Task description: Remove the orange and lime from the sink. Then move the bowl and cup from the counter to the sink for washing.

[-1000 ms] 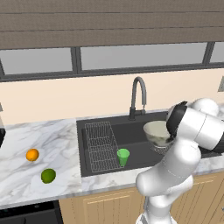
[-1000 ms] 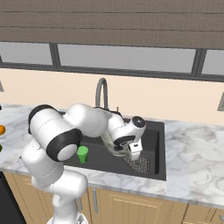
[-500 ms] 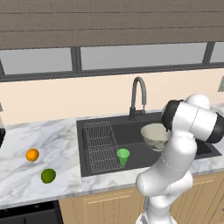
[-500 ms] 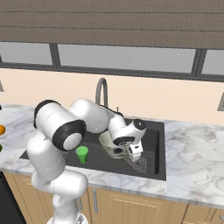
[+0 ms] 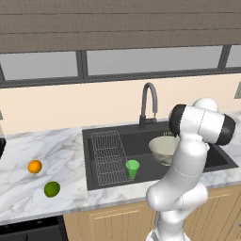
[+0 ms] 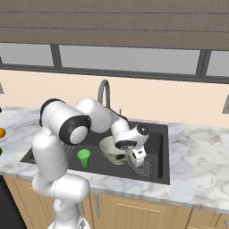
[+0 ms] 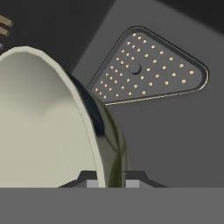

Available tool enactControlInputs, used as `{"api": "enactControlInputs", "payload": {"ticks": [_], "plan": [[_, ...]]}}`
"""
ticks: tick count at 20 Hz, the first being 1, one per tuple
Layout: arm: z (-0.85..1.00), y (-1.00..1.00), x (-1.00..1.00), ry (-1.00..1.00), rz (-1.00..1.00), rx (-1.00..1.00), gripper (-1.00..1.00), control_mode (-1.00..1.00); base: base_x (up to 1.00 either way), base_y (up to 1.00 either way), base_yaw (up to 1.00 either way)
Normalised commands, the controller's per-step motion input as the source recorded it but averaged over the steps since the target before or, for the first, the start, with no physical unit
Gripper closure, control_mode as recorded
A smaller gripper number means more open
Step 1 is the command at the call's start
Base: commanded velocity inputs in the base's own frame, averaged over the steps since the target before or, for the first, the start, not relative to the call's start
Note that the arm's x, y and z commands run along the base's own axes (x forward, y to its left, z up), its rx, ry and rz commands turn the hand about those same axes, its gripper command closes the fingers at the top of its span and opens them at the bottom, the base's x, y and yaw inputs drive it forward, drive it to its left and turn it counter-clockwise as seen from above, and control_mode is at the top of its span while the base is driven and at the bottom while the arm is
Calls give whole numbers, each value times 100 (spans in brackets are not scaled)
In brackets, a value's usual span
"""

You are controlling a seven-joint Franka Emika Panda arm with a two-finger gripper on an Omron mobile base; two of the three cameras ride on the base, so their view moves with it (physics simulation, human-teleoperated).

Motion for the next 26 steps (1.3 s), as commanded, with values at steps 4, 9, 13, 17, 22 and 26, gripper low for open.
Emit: {"api": "enactControlInputs", "payload": {"ticks": [4,9,13,17,22,26], "plan": [[-20,3,10,0,7,0,100,-100,0,0,0],[-20,2,10,0,6,0,100,-100,0,0,0],[-21,3,9,0,5,0,100,-100,0,0,0],[-22,3,10,0,5,0,100,-100,0,0,0],[-22,3,11,0,4,0,100,-100,0,0,0],[-22,3,11,0,4,0,100,-100,0,0,0]]}}
